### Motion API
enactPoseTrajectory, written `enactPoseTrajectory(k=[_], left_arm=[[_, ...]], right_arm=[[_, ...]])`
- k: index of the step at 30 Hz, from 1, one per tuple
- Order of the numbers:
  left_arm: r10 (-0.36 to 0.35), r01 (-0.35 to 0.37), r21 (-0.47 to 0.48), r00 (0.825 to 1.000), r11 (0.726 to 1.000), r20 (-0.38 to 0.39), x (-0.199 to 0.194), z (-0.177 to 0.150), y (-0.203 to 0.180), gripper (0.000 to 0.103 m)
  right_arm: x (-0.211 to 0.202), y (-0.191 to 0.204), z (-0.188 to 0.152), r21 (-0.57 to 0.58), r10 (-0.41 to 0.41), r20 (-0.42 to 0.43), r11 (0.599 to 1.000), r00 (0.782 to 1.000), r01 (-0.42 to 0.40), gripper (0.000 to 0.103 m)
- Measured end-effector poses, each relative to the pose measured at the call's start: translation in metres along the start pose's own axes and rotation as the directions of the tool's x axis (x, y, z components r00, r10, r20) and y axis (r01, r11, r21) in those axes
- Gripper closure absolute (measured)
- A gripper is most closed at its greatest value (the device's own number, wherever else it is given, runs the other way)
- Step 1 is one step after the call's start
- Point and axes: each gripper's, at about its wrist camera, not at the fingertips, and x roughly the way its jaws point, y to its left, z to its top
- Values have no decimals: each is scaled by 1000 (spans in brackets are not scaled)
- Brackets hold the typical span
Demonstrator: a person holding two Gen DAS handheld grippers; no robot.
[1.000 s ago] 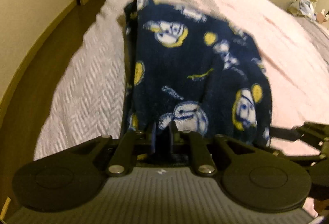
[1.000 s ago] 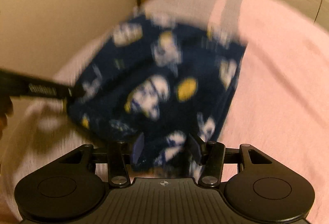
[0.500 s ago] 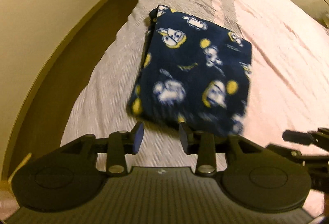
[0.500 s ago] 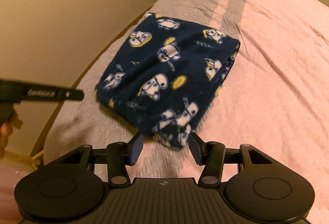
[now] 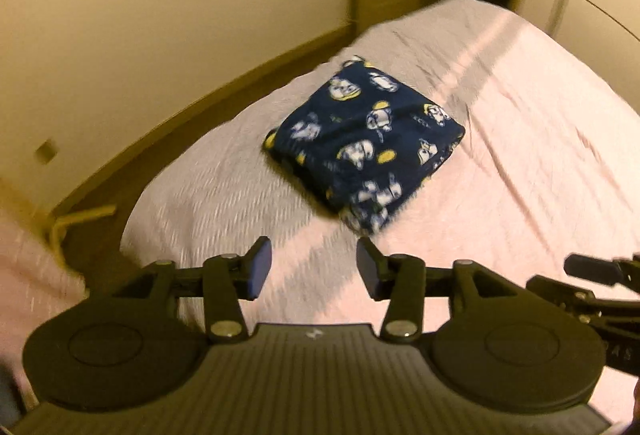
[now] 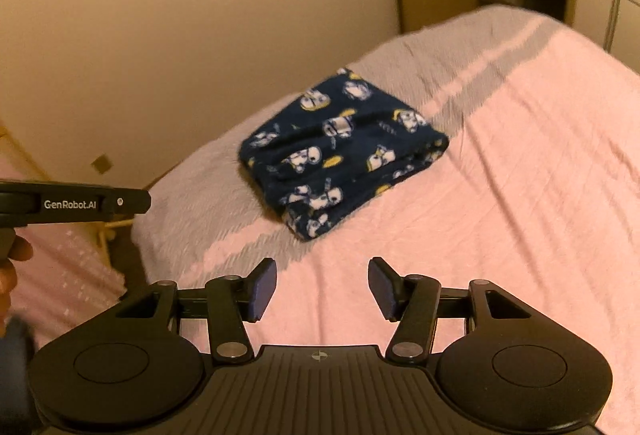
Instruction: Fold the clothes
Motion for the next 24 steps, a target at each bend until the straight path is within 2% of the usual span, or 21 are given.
enactPoseTrajectory(k=[4, 7, 11, 24], left_arm=[[8, -8, -38, 1000, 999, 2, -40, -31, -30, 55], [19, -18, -64, 1000, 998, 17, -64, -47, -51, 54], [30, -26, -94, 999, 995, 37, -83, -62, -72, 47], [66, -63, -143, 998, 988, 18, -95, -81, -139, 46]], right_arm=[[-49, -18, -24, -22, 15, 6, 1000, 1000, -15, 42], [-72, -32, -34, -15, 22, 15, 1000, 1000, -22, 40], [-94, -45, -37, -44, 35, 36, 998, 999, -33, 40], [-99, -90, -38, -176, 37, 3, 984, 999, -36, 37]])
